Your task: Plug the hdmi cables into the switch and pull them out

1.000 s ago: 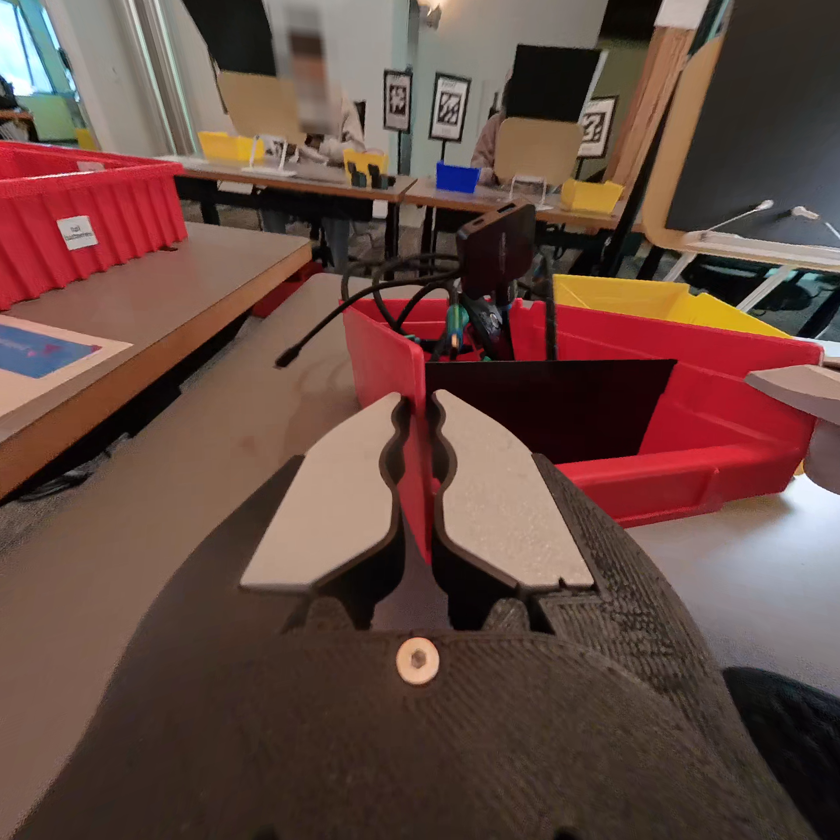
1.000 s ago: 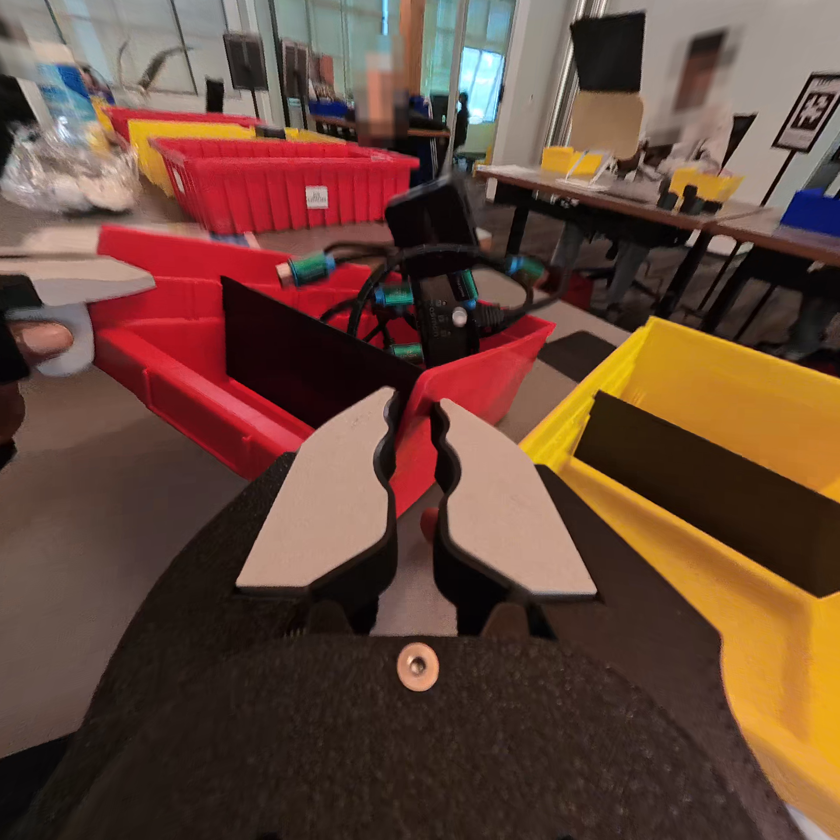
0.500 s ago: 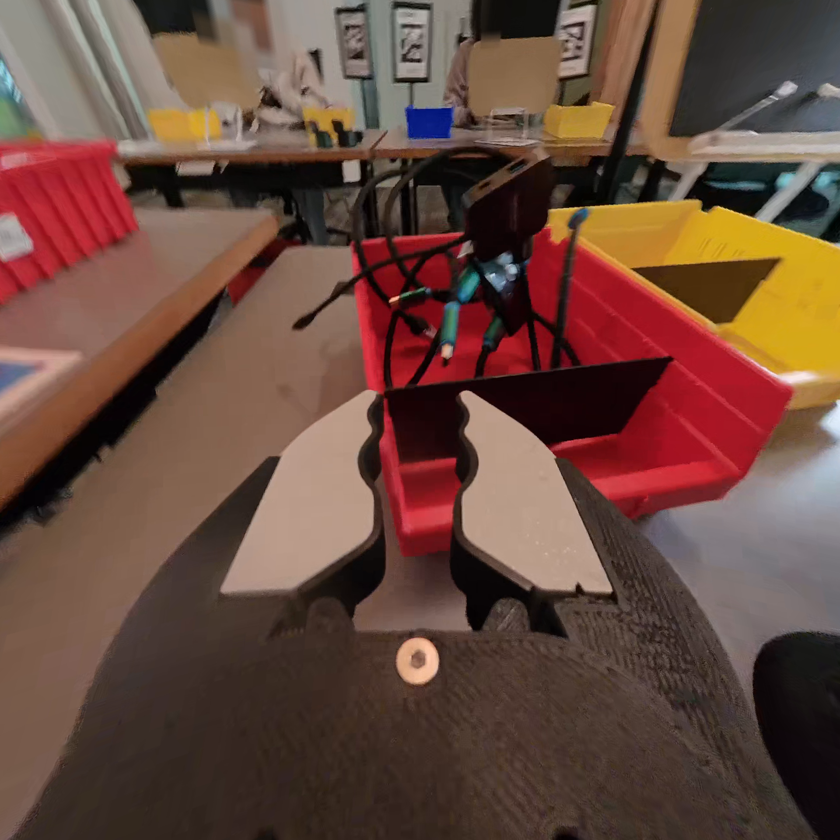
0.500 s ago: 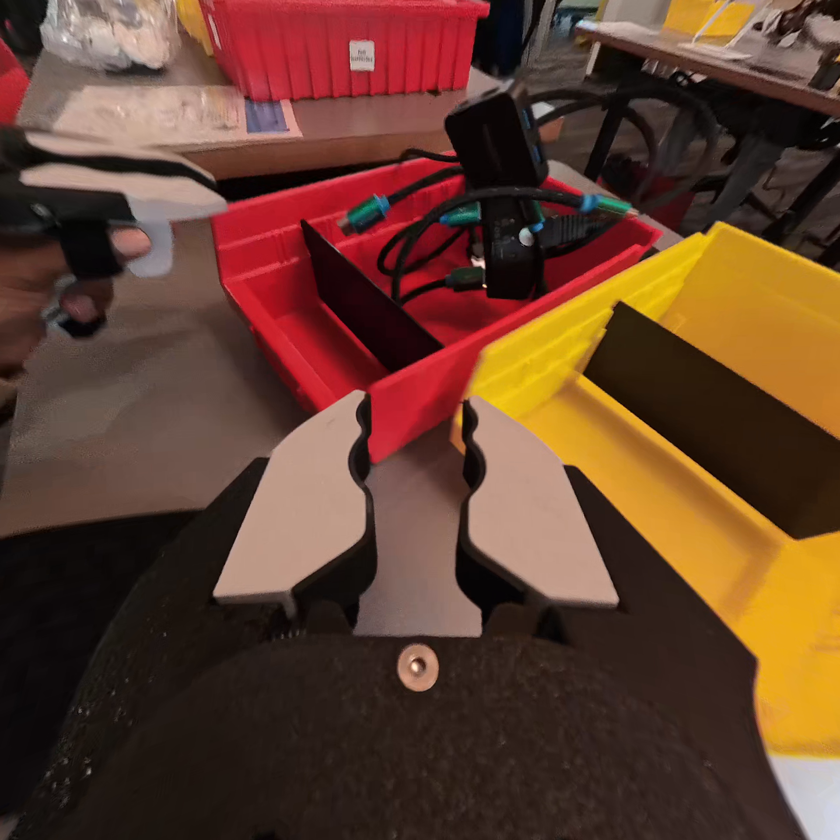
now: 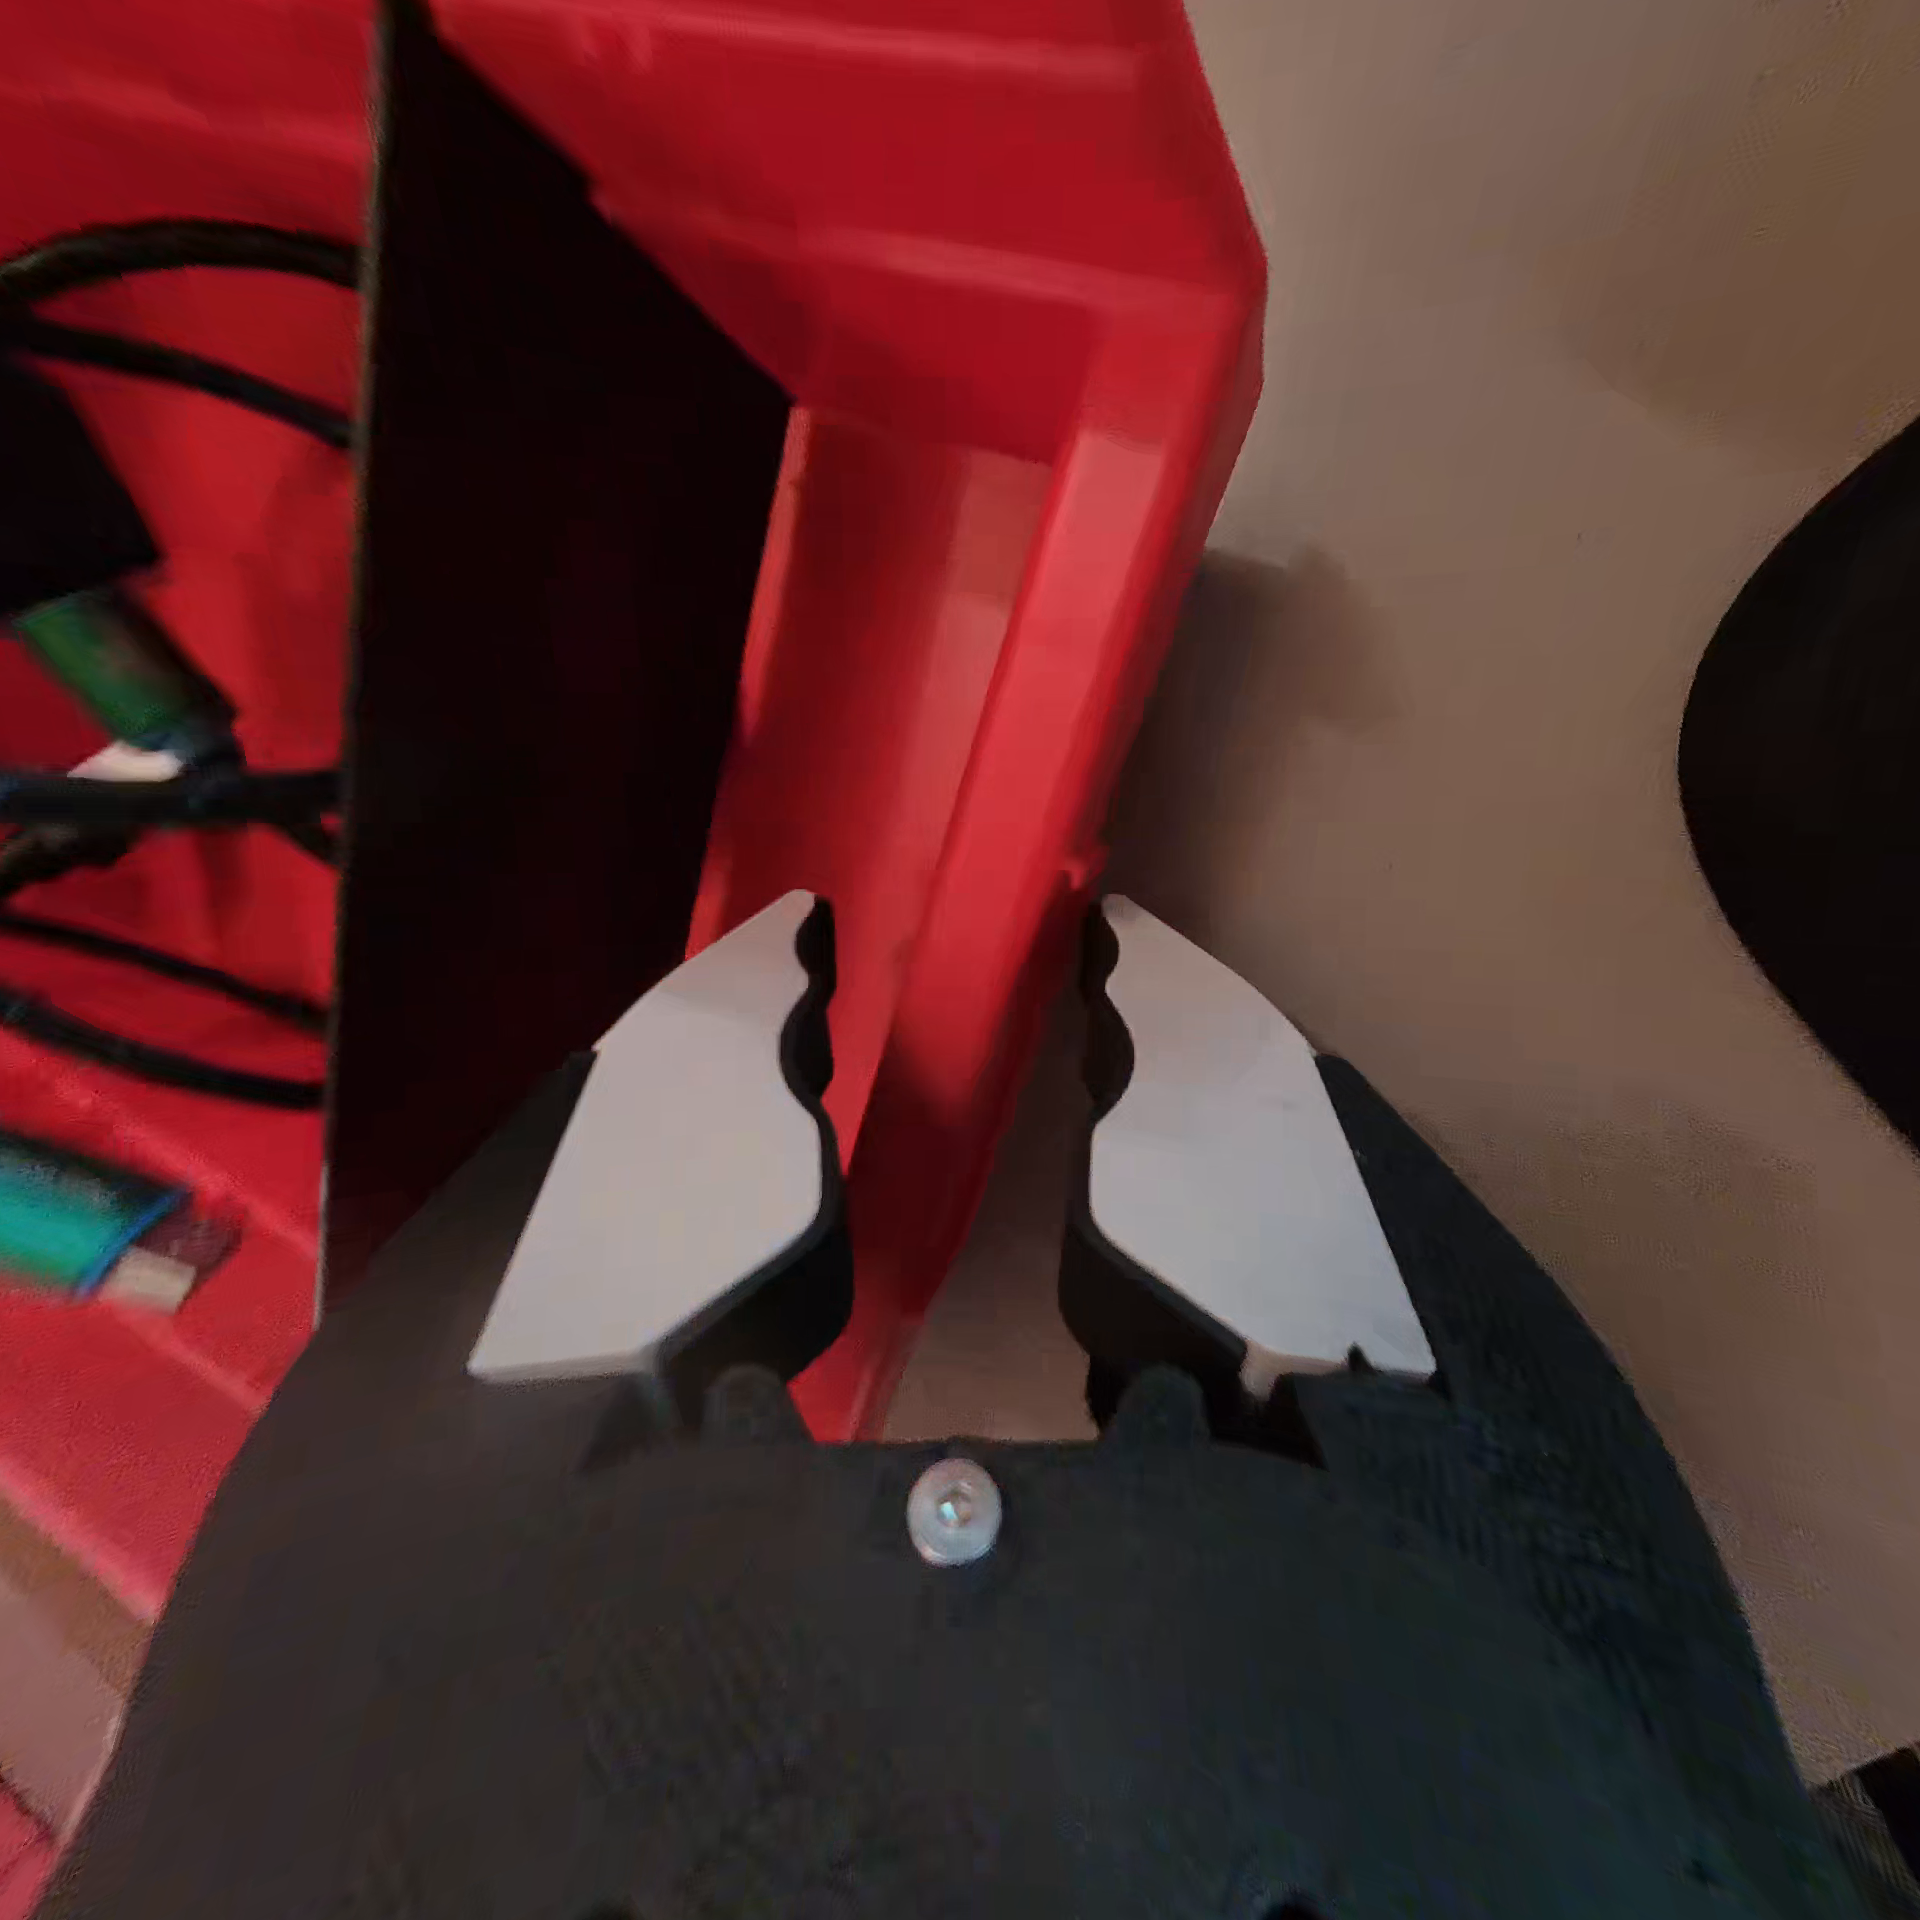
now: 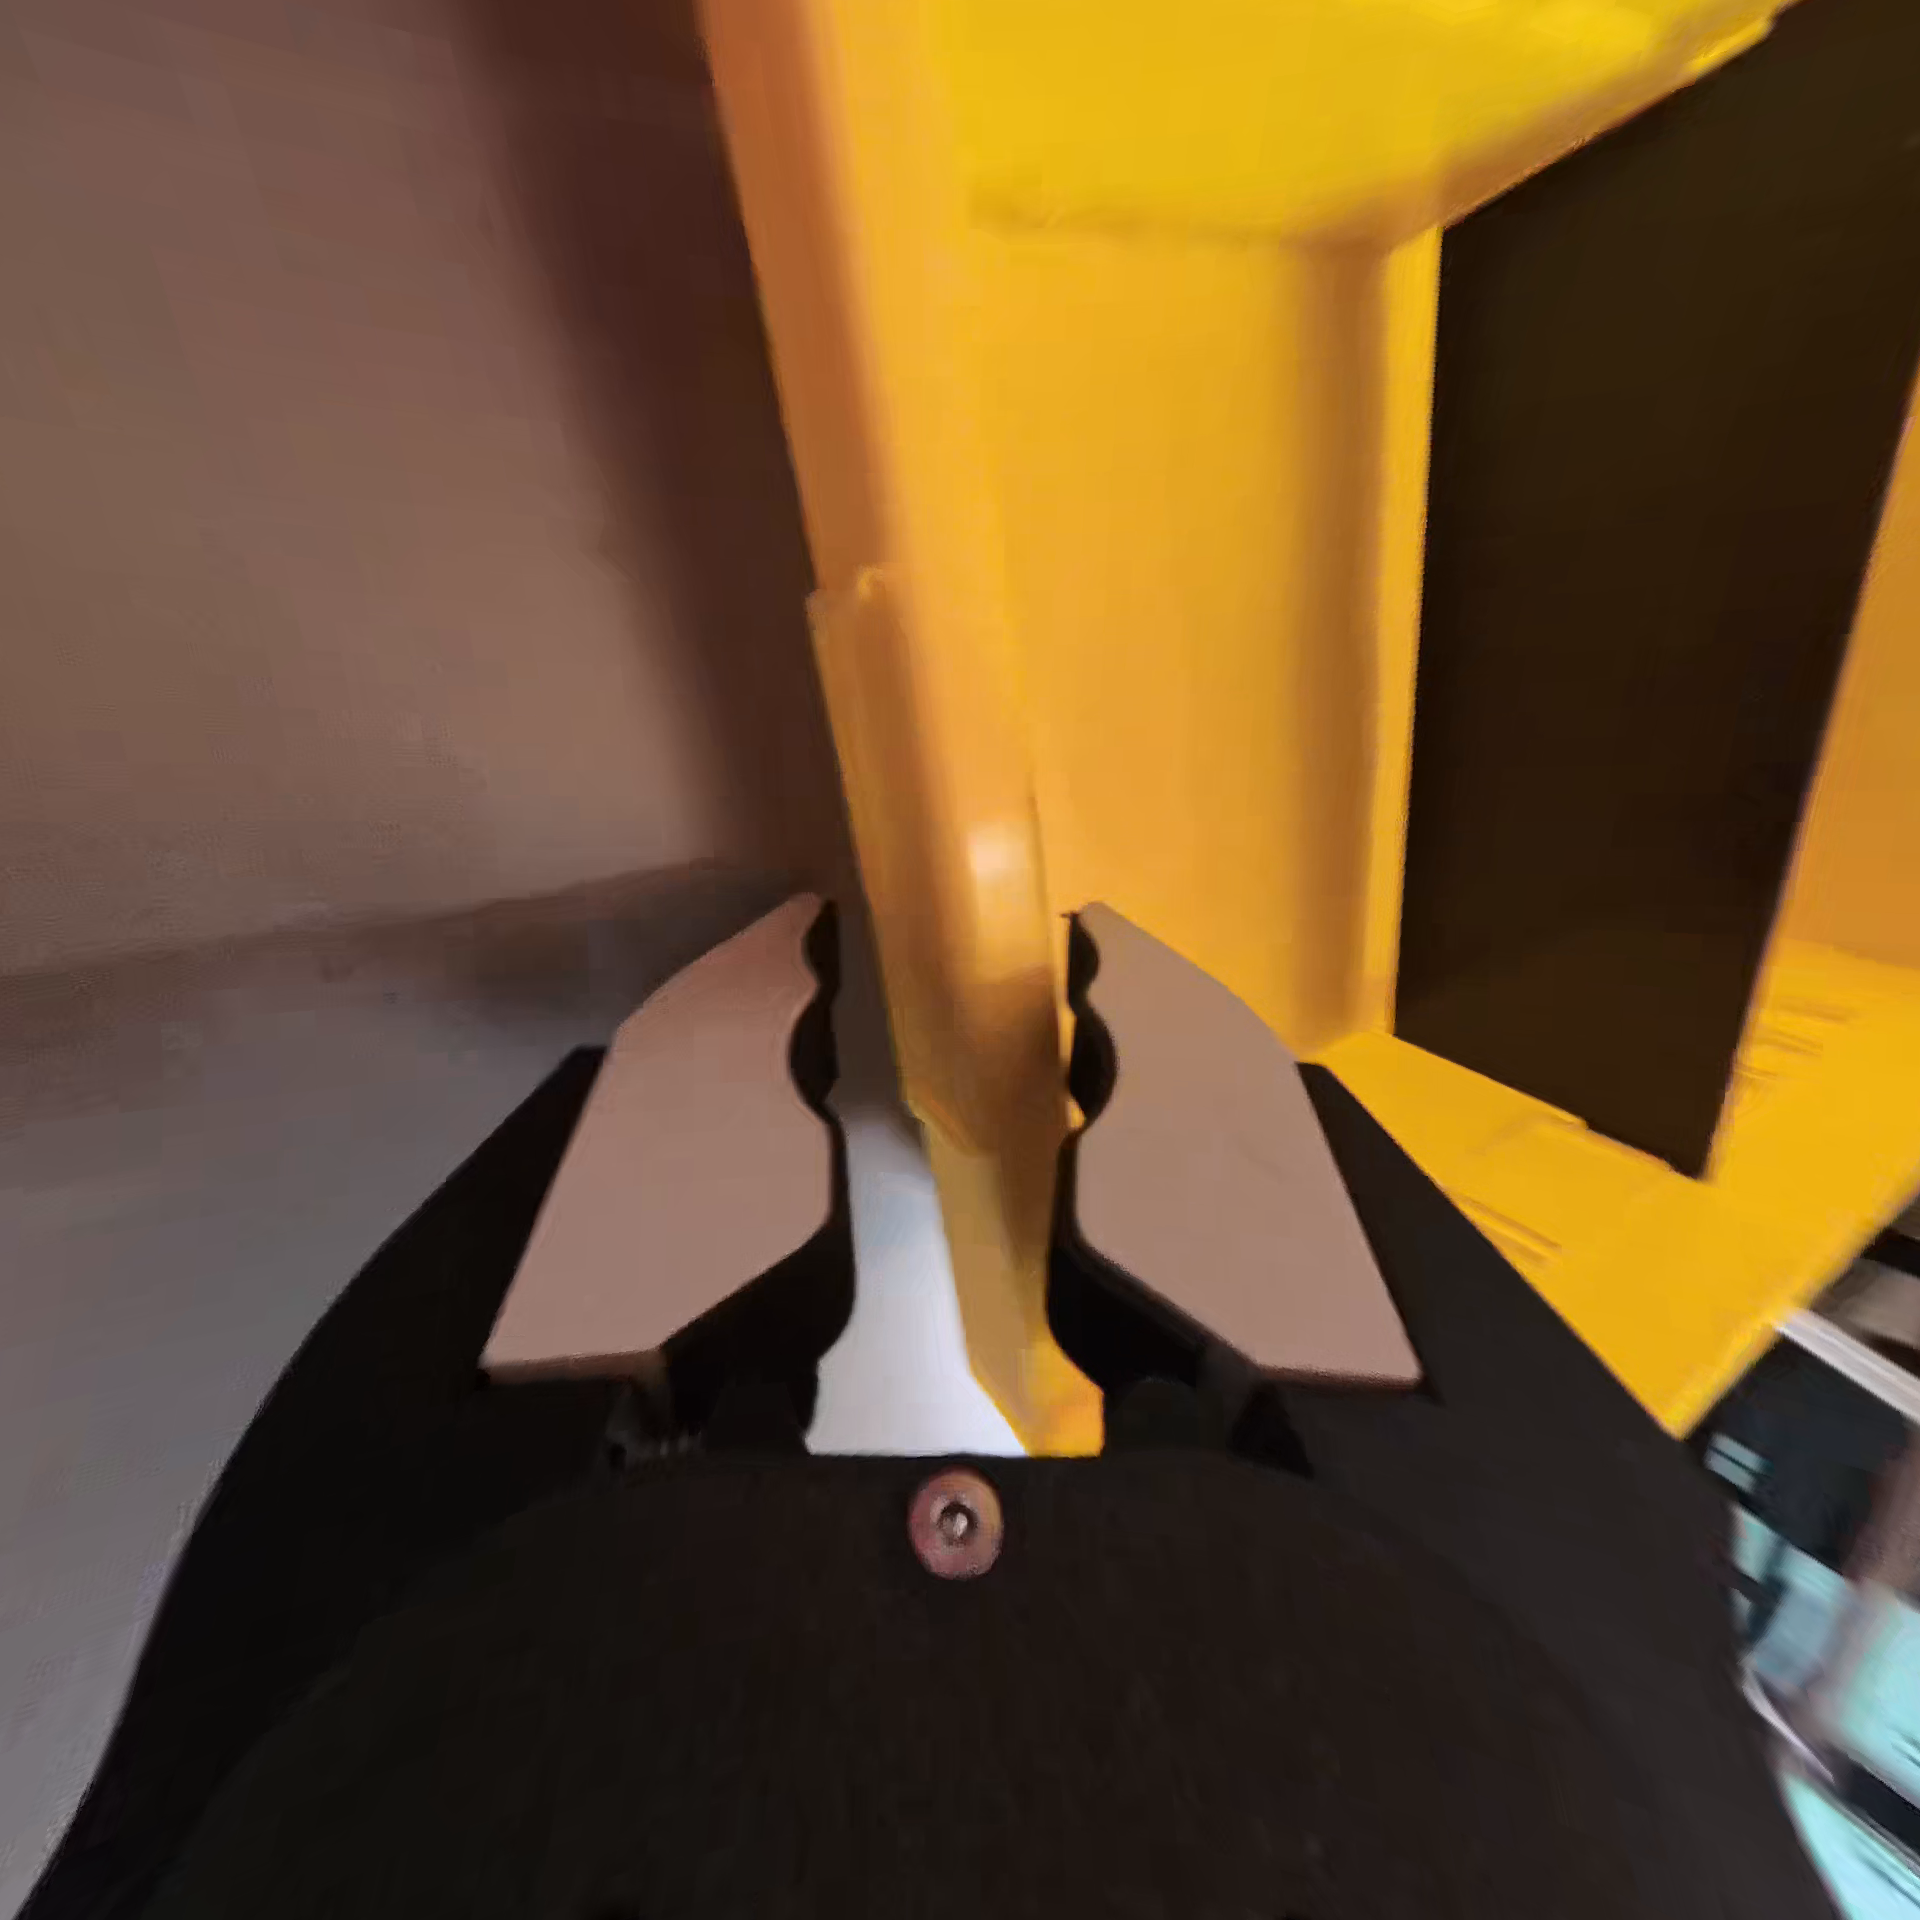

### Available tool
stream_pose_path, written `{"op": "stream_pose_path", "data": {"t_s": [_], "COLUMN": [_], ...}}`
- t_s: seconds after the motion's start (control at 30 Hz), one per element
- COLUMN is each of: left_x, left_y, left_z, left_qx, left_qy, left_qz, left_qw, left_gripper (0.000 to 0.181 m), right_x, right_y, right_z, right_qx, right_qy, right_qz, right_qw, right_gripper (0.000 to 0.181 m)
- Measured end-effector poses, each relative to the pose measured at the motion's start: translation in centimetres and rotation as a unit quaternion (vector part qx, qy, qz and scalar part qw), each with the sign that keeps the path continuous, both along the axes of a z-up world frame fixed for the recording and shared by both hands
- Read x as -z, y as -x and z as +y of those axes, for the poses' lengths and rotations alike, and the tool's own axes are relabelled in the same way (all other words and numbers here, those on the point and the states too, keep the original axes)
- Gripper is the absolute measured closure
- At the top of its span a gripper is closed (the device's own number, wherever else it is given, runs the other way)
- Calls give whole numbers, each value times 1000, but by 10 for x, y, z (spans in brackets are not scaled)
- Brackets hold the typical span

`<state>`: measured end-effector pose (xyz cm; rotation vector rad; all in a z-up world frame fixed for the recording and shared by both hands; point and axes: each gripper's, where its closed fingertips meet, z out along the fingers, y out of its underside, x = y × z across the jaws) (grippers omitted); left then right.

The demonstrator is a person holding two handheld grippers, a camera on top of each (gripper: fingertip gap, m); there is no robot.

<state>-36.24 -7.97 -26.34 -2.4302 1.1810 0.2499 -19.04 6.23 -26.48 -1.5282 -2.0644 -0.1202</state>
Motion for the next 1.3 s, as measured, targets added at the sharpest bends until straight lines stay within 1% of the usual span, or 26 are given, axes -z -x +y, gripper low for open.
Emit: {"op": "stream_pose_path", "data": {"t_s": [0.03,0.13,0.23,0.33,0.5,0.57,0.63,0.77,0.9,1.03,1.17,1.3], "left_x": [4,10,10,10,10,10,10,10,10,10,10,10], "left_y": [-3,-15,-22,-24,-26,-27,-27,-25,-19,-8,3,7], "left_z": [2,9,13,15,17,20,23,33,48,72,93,103], "left_qx": [8,21,33,38,41,39,36,29,21,14,11,11], "left_qy": [15,29,14,2,-12,-15,-15,-18,-20,-26,-27,-27], "left_qz": [0,-13,-14,-20,-48,-59,-60,-57,-57,-60,-60,-61], "left_qw": [1000,999,999,999,998,997,997,998,998,998,998,998], "left_gripper": [136,144,147,148,149,150,150,150,150,150,150,151], "right_x": [1,-1,-3,-4,-11,-14,-13,-10,-2,-1,-1,-1], "right_y": [-2,-17,-54,-107,-210,-250,-284,-330,-354,-359,-355,-354], "right_z": [5,-4,-24,-46,-73,-71,-59,-13,42,85,106,109], "right_qx": [-11,-6,6,33,104,131,163,195,211,209,215,219], "right_qy": [-30,-18,-15,-13,-17,-32,-40,-65,-74,-79,-79,-80], "right_qz": [-3,-3,6,15,37,32,20,-4,-20,-16,-14,-13], "right_qw": [1000,1000,1000,999,994,990,986,979,974,975,973,972], "right_gripper": [149,150,150,151,150,150,150,151,152,152,152,152]}}
